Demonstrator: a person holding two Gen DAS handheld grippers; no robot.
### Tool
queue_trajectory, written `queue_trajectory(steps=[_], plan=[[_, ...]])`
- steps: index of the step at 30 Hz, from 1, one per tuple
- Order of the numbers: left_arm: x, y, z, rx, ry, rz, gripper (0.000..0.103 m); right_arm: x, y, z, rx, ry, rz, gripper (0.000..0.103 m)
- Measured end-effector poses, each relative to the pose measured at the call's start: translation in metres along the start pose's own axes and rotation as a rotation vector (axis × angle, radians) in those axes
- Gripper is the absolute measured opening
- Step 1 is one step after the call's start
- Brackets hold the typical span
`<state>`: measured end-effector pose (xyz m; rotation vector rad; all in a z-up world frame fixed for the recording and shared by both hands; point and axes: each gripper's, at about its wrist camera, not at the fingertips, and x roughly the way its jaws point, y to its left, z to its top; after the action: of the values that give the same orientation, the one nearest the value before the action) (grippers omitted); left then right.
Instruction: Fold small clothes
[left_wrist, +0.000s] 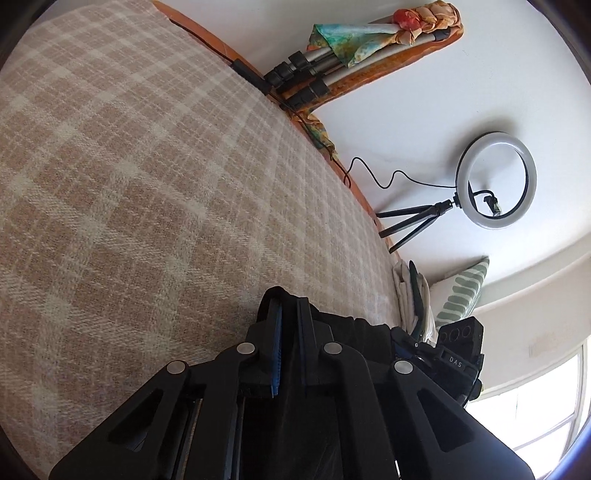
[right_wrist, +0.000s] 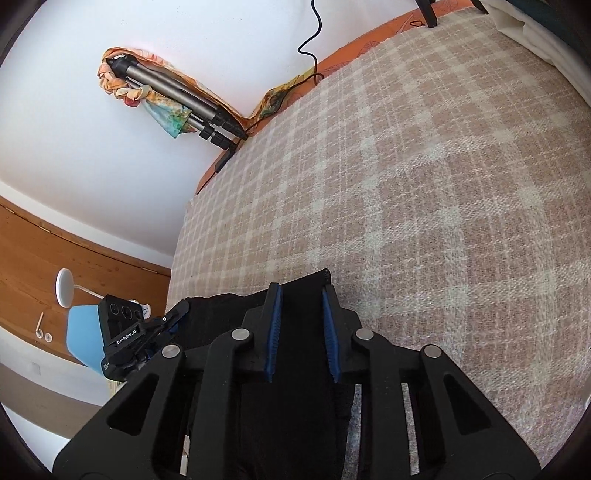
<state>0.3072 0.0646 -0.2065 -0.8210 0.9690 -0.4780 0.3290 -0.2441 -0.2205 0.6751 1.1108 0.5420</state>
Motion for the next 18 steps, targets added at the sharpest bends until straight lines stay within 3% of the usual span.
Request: queue_trajectory(steps=[2, 5, 16, 18], plan=[[-0.003, -0.003, 0.000, 0.027, -0.027, 0.019, 0.002, 0.001, 0.003, 0.000, -0.016, -0.003, -0.020, 0.009], [-0.009, -0.003, 0.000, 0.026, -0.085, 0.044, 0.001, -0.001, 0.010, 0.001, -0.051, -0.028, -0.058, 0.005], [-0.020, 0.001, 0.004, 0.050, -0.161, 0.168, 0.001, -0.003, 0.011, 0.006, -0.055, -0.052, -0.284, 0.004], [-0.029, 0.002, 0.003, 0.042, -0.161, 0.152, 0.001, -0.014, 0.003, 0.006, -0.028, -0.067, -0.263, 0.005]])
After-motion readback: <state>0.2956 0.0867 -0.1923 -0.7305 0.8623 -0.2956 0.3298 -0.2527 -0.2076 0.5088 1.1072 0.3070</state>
